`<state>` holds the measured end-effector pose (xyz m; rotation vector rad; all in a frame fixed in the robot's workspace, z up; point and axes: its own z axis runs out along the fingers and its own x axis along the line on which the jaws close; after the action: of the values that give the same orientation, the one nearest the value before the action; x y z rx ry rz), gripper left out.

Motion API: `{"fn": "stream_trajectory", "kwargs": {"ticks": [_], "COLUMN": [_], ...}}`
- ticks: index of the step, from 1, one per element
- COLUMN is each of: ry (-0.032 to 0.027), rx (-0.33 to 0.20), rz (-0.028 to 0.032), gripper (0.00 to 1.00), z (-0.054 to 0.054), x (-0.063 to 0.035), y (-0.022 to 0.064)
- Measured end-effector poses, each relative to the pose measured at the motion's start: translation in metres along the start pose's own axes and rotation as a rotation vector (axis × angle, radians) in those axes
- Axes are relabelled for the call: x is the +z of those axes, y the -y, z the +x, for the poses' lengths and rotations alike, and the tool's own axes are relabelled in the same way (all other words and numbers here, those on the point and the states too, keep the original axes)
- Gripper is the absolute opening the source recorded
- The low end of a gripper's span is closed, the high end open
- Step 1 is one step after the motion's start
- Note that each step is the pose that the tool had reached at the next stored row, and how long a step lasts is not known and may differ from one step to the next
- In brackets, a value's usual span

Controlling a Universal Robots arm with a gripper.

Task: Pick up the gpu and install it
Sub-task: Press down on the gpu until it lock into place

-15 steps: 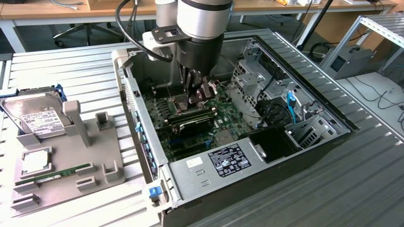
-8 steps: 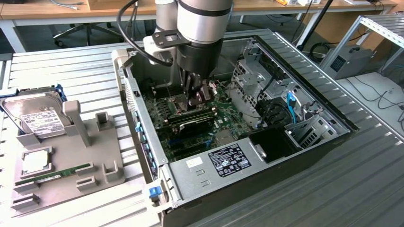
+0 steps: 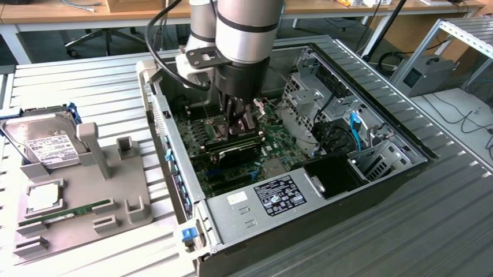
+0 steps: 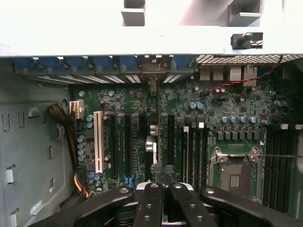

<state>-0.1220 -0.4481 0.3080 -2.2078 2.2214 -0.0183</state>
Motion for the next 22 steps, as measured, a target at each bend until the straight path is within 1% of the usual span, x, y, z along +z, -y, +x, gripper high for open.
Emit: {"fn": "stream_trajectory", "kwargs": {"ticks": [6, 9, 18, 22], "ry": [0.0002, 0.0, 0.0, 0.0001], "rx": [0.002, 0.003, 0.003, 0.003], "rz": [-0.0004, -0.0021, -0.0022, -0.0021], "gripper": [0.11, 0.11, 0.11, 0.11], "z": [0.0, 0.0, -0.003, -0.003], "x": [0.0114, 0.0158, 0.016, 0.0177], "y": [-0.0002, -0.0002, 0.0012, 0.0025]}}
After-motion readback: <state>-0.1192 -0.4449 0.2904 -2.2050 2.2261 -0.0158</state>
